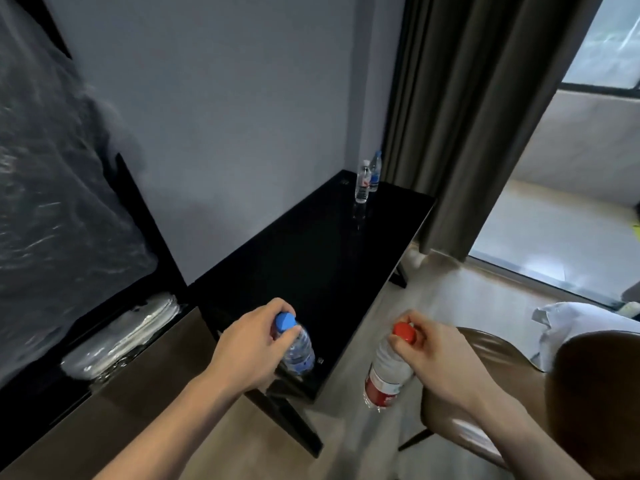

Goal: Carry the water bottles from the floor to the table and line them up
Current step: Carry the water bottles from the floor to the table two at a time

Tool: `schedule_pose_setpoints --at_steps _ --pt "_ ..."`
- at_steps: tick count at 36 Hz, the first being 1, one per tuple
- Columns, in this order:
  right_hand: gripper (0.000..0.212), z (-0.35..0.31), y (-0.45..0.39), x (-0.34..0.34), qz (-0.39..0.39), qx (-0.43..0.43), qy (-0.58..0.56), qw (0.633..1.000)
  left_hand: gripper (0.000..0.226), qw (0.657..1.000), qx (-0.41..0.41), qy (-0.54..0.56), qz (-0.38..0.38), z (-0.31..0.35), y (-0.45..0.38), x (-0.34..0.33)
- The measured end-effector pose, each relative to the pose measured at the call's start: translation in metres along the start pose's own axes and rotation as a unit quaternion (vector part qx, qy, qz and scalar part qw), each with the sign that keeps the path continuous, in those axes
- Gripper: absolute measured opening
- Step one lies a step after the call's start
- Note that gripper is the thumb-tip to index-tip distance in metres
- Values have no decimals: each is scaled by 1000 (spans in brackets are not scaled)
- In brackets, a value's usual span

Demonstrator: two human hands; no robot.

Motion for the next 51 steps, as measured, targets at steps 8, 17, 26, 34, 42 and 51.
schedule_pose_setpoints --at_steps 8,17,26,34,42,51 --pt "16 70 -83 25 -47 36 3 998 16 998 59 -3 -1 28 -74 -53" --pt "7 114 -174 35 -116 110 24 987 12 988 150 33 33 39 -111 -81" --pt "8 110 -256 17 -153 142 -13 978 12 975 212 2 61 14 -141 -78" --pt "10 104 -305 -8 -161 142 -20 977 18 975 217 4 50 -23 -184 -86" --pt "11 113 -349 -10 -163 112 -4 980 14 979 193 51 31 -35 -225 -93" --pt "11 140 -415 -1 -167 96 0 981 18 977 195 80 -31 -40 -295 -110"
Point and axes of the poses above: each hand's wrist, its own y-axis away from the middle knuckle, its own x-axis out of the back of the hand, z = x × y, the point moved 3 cm from there along -y, towards the middle knuckle, and after that the axes turned 2 degrees about x, right-handed, at the moved point
